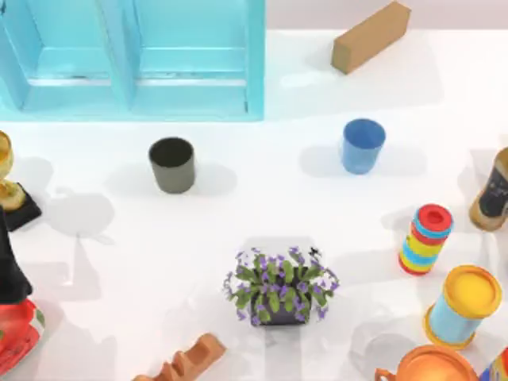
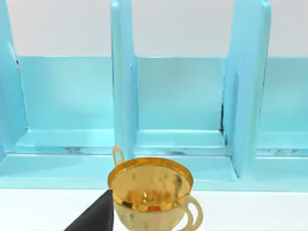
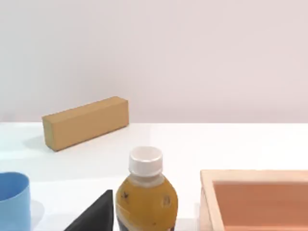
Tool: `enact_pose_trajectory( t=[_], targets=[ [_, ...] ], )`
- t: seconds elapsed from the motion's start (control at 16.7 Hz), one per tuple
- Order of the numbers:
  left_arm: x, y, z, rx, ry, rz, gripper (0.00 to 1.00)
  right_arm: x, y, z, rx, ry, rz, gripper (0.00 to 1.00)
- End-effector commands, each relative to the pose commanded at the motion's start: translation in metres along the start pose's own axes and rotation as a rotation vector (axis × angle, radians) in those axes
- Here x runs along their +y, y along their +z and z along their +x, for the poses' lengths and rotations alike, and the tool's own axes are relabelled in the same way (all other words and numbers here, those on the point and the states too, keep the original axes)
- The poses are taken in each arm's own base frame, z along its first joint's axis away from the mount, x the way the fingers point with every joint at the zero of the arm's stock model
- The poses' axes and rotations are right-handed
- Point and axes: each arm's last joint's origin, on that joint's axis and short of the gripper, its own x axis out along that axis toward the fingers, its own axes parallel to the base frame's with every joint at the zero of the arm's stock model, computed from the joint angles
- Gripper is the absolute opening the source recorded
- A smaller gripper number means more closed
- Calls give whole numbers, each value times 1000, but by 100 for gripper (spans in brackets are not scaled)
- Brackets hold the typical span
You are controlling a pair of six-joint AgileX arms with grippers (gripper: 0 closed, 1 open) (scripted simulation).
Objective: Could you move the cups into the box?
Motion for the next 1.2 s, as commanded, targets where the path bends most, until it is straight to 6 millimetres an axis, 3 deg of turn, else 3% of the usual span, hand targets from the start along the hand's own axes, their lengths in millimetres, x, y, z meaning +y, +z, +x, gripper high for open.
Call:
enact_pose_trajectory(
  t=[0.18, 0.36, 0.66, 0.78, 0.96, 1.08, 1.2],
  targets=[
    [0, 0, 0, 0, 0, 0, 100, 0, 2, 0, 4, -1, 0, 100],
    [0, 0, 0, 0, 0, 0, 100, 1, 21, 1, 46, 1, 2, 100],
    [0, 0, 0, 0, 0, 0, 100, 8, 97, 25, 208, 32, 25, 100],
    [0, 0, 0, 0, 0, 0, 100, 15, 133, 53, 309, 50, 35, 100],
    [0, 0, 0, 0, 0, 0, 100, 34, 168, 119, 521, 69, 40, 100],
    [0, 0, 0, 0, 0, 0, 100, 53, 171, 172, 685, 72, 32, 100],
    [0, 0, 0, 0, 0, 0, 100, 75, 158, 221, 848, 70, 19, 100]
  ],
)
